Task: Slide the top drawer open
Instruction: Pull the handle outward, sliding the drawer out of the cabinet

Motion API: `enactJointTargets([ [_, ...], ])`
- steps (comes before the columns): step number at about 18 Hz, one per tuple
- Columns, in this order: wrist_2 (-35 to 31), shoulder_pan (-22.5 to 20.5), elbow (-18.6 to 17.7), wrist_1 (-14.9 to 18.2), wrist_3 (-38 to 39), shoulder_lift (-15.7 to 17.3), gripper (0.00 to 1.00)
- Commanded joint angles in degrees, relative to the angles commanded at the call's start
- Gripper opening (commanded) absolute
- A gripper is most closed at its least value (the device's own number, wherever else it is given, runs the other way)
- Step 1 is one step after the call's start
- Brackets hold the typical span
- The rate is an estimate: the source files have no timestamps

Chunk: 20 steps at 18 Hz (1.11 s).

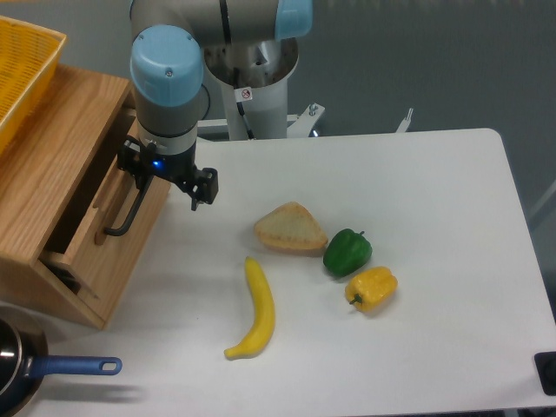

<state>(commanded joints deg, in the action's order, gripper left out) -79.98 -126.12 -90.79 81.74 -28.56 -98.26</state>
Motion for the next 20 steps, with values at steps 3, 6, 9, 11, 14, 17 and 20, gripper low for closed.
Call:
enactJointTargets([
  [3, -0.9, -0.6, 0.0, 0.0, -1.1, 0.0, 1.0],
  [6, -2.4, -0.9, 0.0, 0.0, -1.3, 0.0, 1.0],
  [9, -3.0, -1.9, 0.0, 0.1, -3.7, 0.0, 1.0],
  [11, -3.1, -2.5, 0.0, 0.0, -3.9, 0.0, 1.0],
  [14, -3.2, -3.6, 0.0, 0.0, -5.4, 0.0, 1.0],
  [17, -4.0, -4.2, -0.1, 0.0, -5.9, -0.1, 1.0],
  [20, -4.3, -5.0, 0.0, 0.0, -6.0, -0.2, 1.0],
])
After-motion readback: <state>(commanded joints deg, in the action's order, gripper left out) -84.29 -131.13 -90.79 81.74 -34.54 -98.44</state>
